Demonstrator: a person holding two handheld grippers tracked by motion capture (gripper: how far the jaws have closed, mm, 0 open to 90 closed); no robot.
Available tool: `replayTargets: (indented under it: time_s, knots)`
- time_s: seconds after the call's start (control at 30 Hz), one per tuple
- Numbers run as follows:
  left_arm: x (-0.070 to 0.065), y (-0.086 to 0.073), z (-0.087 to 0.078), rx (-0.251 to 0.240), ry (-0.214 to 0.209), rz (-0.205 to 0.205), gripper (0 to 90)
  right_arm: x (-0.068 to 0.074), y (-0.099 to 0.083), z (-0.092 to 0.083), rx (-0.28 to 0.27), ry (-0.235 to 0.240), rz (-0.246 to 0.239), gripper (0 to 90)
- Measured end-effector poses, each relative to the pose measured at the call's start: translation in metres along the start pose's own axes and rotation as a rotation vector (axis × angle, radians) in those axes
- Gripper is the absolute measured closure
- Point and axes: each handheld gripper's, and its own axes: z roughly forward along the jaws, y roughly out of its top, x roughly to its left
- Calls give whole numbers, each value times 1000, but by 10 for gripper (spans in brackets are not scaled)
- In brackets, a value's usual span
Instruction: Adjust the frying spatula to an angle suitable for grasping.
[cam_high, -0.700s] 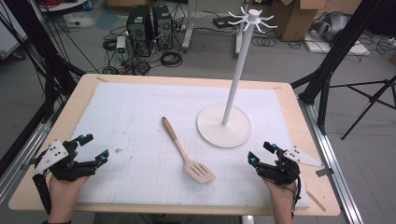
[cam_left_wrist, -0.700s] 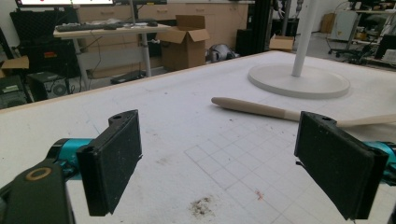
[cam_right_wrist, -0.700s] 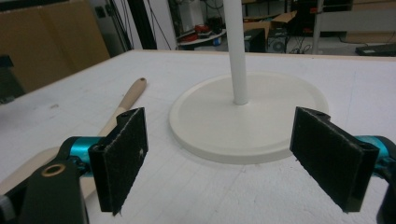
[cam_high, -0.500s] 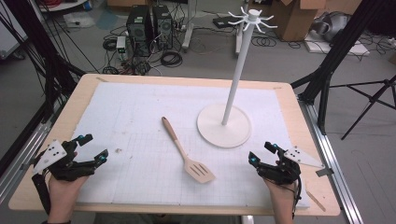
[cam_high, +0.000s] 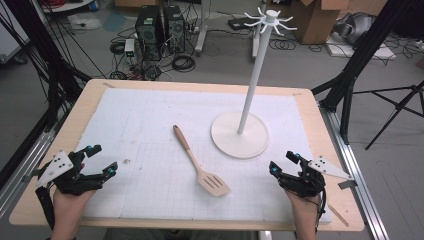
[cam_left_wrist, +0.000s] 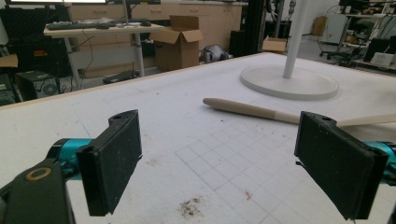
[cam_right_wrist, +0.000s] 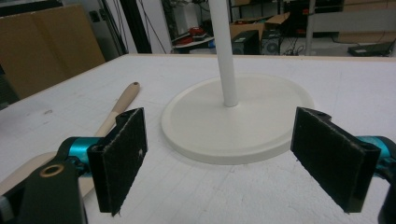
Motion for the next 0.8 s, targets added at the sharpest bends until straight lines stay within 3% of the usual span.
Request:
replayTargets:
  time_s: [0.8]
  knots:
    - [0, 2, -3, -7, 8, 5, 153, 6, 2, 9, 0, 28, -11, 174]
